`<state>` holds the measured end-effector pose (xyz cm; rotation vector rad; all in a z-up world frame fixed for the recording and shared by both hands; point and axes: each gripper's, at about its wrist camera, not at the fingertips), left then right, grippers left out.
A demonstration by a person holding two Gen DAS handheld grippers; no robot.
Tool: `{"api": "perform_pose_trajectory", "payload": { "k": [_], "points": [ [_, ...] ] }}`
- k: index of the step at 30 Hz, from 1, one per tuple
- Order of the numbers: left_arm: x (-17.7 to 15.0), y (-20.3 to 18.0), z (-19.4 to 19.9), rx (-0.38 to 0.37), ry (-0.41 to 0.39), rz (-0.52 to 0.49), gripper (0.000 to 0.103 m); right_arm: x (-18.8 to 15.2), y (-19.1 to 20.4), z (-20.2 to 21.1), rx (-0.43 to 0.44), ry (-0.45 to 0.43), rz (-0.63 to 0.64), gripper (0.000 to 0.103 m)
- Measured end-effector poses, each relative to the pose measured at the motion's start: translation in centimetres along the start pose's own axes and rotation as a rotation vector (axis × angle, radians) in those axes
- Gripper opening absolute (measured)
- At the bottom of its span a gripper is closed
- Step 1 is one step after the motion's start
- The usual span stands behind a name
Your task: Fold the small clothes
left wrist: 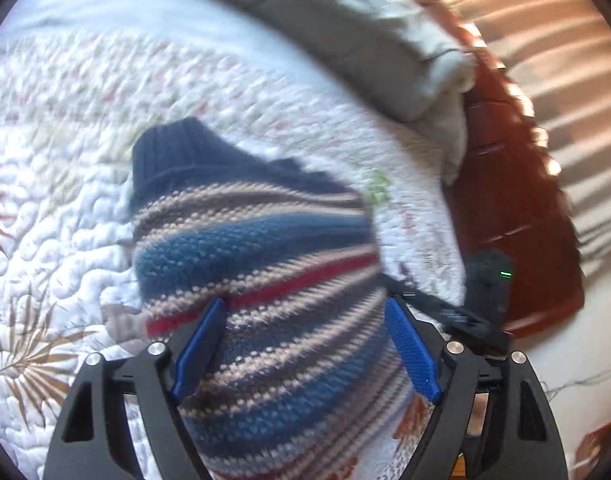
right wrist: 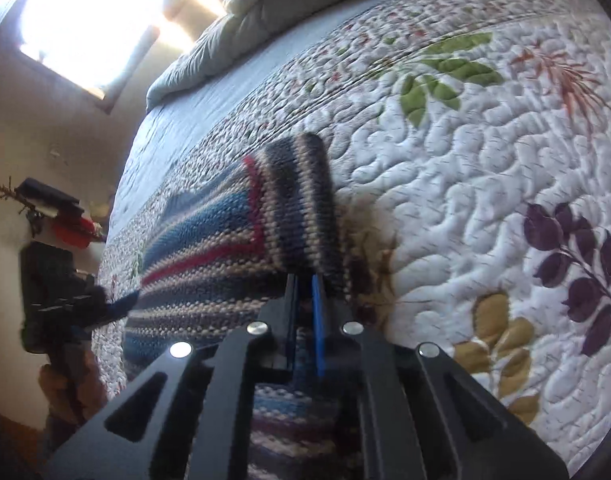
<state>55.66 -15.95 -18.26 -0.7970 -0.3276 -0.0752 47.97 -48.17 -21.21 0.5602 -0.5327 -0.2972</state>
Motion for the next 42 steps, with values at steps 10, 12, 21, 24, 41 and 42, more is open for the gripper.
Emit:
{"api": "perform_pose_trajectory", "payload": {
  "k": [10,12,21,24,41,42],
  "points": [
    [-2.4,-1.4,2.7,-0.001,-0.027,-0.077,0.085,-8.2,1.3,6.0,0.11,-0.002,0.049,0.023],
    [-2.5,-0.8,1.6,0.044,-0.021,-0.072,0.085,-9.4,-0.3,4.4,0.051,0.026,0.028,0.012],
    [-4.0,0.1,6.9,0.004,-0.049,-0.094,0.098,-5.4,-2.5,7.5,0.121,0.03,-0.123,0.101],
    [-4.4,4.2,5.9,0.009,0.03,0.035,0.098,-3.4,-4.3,4.2,0.238,0.131,-0.254,0.101],
    [-3.3,7.4,-1.7,-0.251,0.131,0.233,0.098,1.1,1.4,-6.2,0.332,0.309,-0.156,0.101],
    [-3.4,7.3,-1.9,-0.251,0.133,0.231,0.099,1.2,1.5,-6.4,0.346,0.313,-0.153,0.101]
  ]
}}
Point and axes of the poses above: each gripper's, at about its wrist camera, not at the fingertips, and z roughly against the way its jaws point, y to its left, x to its top, and after that the axes turned 5 degrees about -y, right-handed
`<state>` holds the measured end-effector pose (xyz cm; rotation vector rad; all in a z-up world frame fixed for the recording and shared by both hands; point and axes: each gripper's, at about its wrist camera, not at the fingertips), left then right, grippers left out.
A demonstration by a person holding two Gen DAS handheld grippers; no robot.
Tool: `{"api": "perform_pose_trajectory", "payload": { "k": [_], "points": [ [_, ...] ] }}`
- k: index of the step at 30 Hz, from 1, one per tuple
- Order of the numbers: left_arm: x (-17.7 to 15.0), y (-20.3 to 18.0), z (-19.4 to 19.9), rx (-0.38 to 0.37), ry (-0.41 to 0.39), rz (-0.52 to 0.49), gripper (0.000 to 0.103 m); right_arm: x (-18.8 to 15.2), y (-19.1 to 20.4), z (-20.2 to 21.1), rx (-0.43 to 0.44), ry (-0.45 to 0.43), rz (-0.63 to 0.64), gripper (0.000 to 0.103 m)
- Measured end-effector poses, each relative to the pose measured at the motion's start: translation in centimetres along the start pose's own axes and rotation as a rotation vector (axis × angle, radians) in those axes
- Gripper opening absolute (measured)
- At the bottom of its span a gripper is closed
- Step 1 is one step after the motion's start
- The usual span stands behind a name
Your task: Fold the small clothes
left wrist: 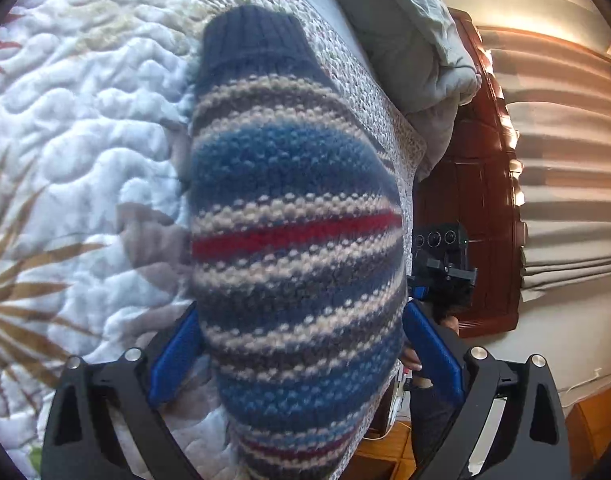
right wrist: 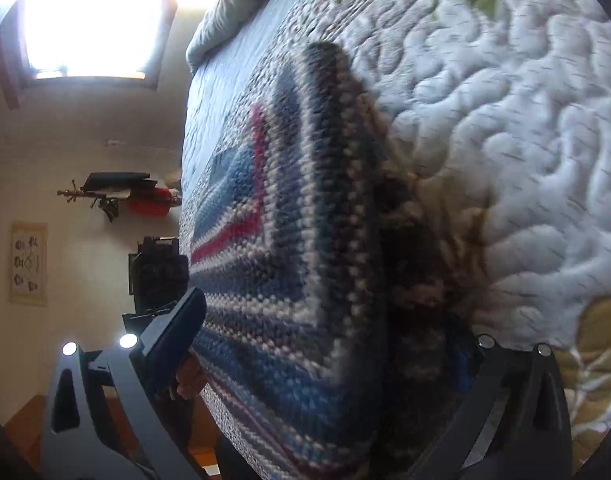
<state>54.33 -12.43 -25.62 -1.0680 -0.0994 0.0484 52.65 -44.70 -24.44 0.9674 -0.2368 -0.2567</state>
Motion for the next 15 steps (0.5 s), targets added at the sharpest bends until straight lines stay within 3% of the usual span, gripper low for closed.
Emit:
{"api": "perform_pose_trajectory", "payload": {
  "k": [3,4,5,8,10,15],
  "points": [
    [0.1,-0.3,-0.8,0.01,0.003,-0.003,0.099,0.3,1.1,-1.4,0.017,0.022,0.017,0.099],
    [0.1,-0.4,-0.7,0.009,-0.001,-0.004,0.098,0.1,1.6,-1.7,0.002,0.02,0.032,0.093],
    [-0.1,-0.4,-0.6,0.011,-0.01,-0.004,0.098,-0.1,1.9,-2.2,-0.022,0.025,0.05,0.072],
    [-0.3,-0.9,-0.8,0.063,-0.027,-0.013,0.087,-0.6,1.9,-2.6,-0.018,0.022,0.055,0.057],
    [-0.4,-1.1,-0.5,0.076,-0.033,-0.016,0.079,-1.0,2.5,-2.5,-0.031,0.006,0.071,0.053],
    [-1.0,-2.8,1.0,0.118,-0.054,-0.058,0.072,-2.3,6.0,-2.5,-0.092,-0.036,0.128,0.047]
  ]
}}
Point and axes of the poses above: each gripper's, at about its wrist camera, not at the fingertips, and z roughly against the way its jaws point, y to its left, x to its top, and after that the axes turned 5 degrees about -y, right-handed
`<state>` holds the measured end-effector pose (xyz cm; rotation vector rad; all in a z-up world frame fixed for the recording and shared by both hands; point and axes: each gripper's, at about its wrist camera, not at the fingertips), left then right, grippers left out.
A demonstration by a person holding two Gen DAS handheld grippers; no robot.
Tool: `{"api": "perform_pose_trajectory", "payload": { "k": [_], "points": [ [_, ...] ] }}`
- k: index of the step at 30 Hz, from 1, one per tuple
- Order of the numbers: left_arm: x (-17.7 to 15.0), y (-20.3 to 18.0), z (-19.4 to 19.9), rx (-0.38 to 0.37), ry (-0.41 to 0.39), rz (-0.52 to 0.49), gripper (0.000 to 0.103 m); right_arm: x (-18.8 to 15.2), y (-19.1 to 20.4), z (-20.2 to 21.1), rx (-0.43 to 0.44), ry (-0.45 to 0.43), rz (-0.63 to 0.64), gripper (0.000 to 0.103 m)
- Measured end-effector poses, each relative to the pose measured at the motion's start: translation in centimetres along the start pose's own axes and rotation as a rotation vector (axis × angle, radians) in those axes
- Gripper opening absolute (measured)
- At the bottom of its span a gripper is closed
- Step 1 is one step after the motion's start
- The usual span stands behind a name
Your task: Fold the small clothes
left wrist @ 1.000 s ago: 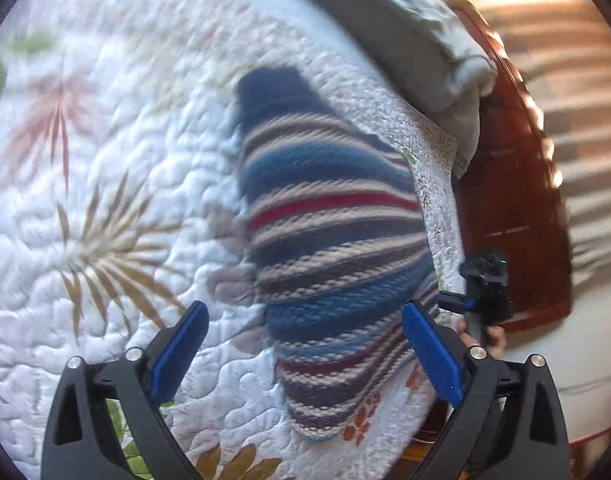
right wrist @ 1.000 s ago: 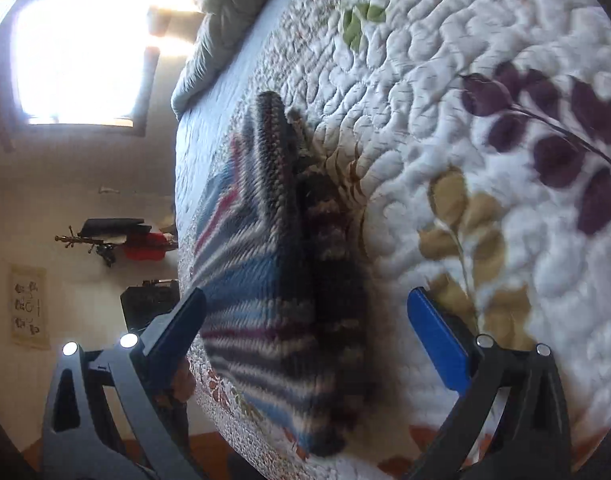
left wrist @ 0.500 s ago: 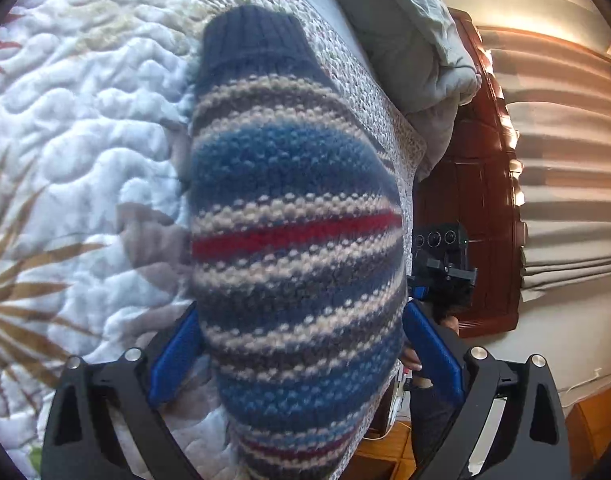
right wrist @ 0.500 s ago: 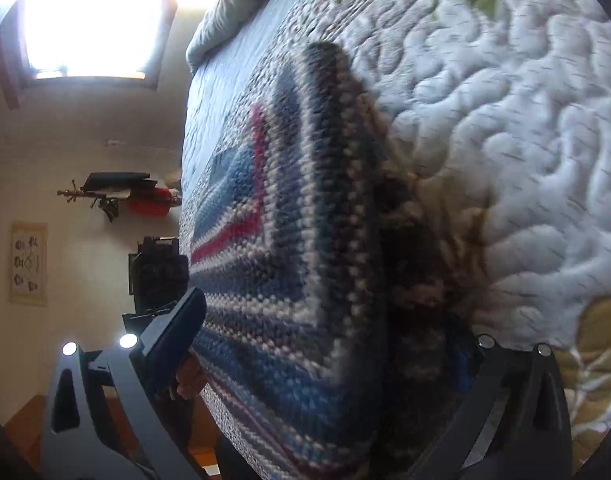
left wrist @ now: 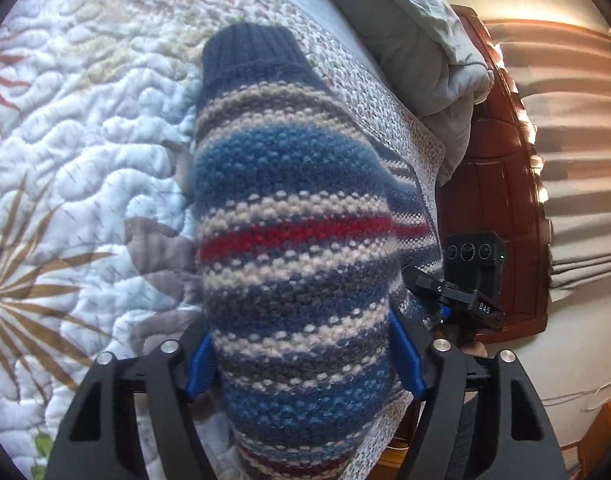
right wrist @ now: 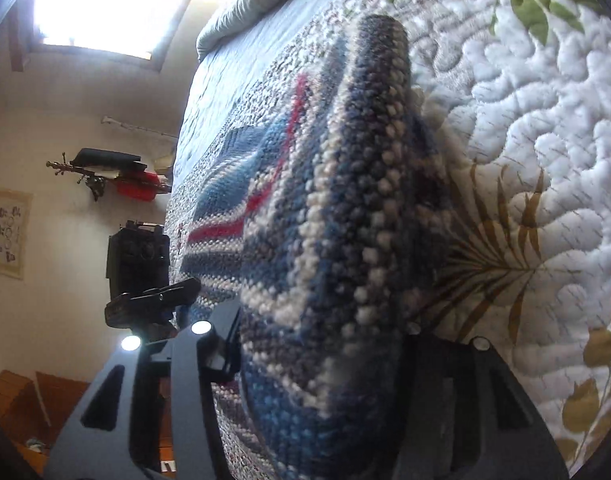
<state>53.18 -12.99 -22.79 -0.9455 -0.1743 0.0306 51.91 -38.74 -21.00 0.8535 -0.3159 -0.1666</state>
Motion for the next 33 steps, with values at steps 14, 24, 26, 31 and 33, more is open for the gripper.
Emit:
{"api": "perform_pose_trajectory", "payload": {
  "k": [14,24,26,31,33],
  "points": [
    [-6.5,-3.4,17.5,0.037,-0.109,-0.116,0.071,-8.7,17.5,-2.4,0.086,-0.06,0.171,0.046],
    [-17.4,1.7,29.1,0.07,-0.185,-0.099,0.071,-19.3,26.9,-9.2,0.134,-0.036,0.259,0.046],
    [-19.1,3.9,29.9,0.079,-0.189,-0.087,0.071,-21.2,26.7,-10.4,0.128,-0.028,0.264,0.046],
    [-22.9,9.3,30.3,0.105,-0.183,-0.053,0.071,-25.7,25.7,-16.0,0.108,0.041,0.226,0.046],
    [-24.1,11.9,29.9,0.107,-0.17,-0.026,0.071,-27.1,25.6,-18.2,0.083,0.078,0.224,0.046]
  ]
}}
Point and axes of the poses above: each gripper's, at about its wrist camera, not at the fingertips, and z roughly against the way its jaws point, y to its left, x to its top, and after that the axes turned 5 degrees about -y, right-handed
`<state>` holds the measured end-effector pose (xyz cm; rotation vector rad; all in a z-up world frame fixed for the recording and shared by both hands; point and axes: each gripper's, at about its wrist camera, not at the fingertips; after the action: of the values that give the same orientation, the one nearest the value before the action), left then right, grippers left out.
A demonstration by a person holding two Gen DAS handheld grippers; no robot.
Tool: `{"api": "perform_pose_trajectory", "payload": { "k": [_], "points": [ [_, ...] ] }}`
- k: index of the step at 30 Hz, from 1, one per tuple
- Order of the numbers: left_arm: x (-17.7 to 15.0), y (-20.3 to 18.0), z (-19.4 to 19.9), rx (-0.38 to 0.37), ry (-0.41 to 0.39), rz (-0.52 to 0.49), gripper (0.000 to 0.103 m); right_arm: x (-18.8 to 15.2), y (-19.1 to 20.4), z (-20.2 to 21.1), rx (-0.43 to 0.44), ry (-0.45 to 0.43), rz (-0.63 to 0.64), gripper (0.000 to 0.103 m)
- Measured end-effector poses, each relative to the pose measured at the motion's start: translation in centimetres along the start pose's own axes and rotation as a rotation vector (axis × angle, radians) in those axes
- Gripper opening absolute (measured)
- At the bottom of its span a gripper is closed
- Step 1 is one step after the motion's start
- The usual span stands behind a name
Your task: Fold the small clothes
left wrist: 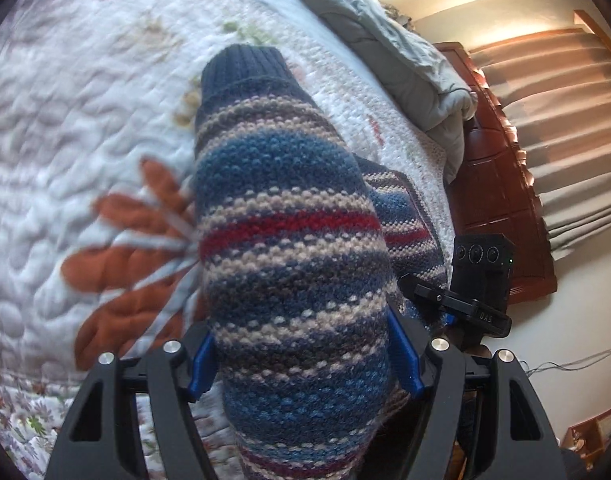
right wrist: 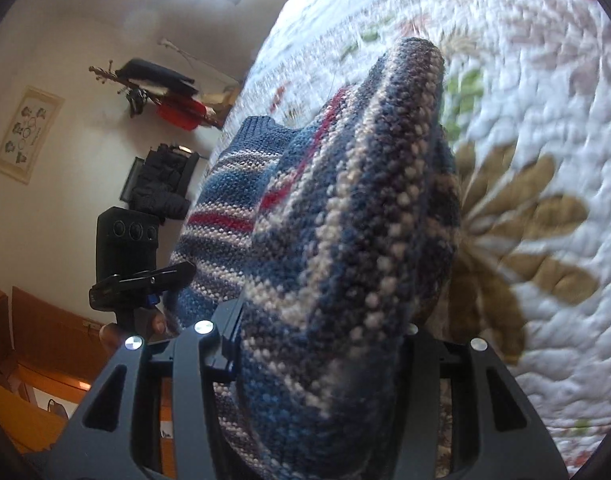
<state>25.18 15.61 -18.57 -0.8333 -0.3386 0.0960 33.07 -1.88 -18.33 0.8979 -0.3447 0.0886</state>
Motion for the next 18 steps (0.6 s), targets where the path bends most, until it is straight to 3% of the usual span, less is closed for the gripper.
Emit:
{"api": "perform_pose_trajectory", "payload": {
  "k": [2,6,8,11,15,18],
  "points": [
    [-0.9,1.8,-0.5,0.0,0.006,0.022,0.071,-0.4,0.4,-1.5,-0.036,0.031,0.019,0.047],
    [-1.6,3.9,-0.9,-0.06,-0.021,0.07,0.074,0.2,0.4,-2.2,-0.024,0.056,-0.016,0.054],
    [-1.8,3.6,-1.0,-0.049,-0.025,0.058,0.076,0.0,-0.4,-2.1,-0.042,0.069,-0.041,0.076],
    [-1.7,2.5,0.0,-0.002,-0.037,0.035,0.079,0.7,-1.0,0.0,-0.039,0.074,-0.05,0.082],
    [-2.9,0.0,4.1,0.083,-0.171,-0.05,0.081,2.6,-3.3,4.7,-0.042,-0.017,-0.05,0.086],
    [-4.6,-2.3,6.3,0.052,-0.263,-0.094,0.082,5.3,-4.7,4.7,-0.029,-0.048,-0.099,0.087]
  ]
}}
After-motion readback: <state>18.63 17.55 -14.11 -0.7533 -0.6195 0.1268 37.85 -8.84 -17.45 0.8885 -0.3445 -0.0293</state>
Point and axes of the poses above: each gripper's, at about its wrist camera, not at the fingertips, and z roughly against the way its jaws point, y to its left, x to its top, and after that the axes turned 5 degrees about -y, right-handed
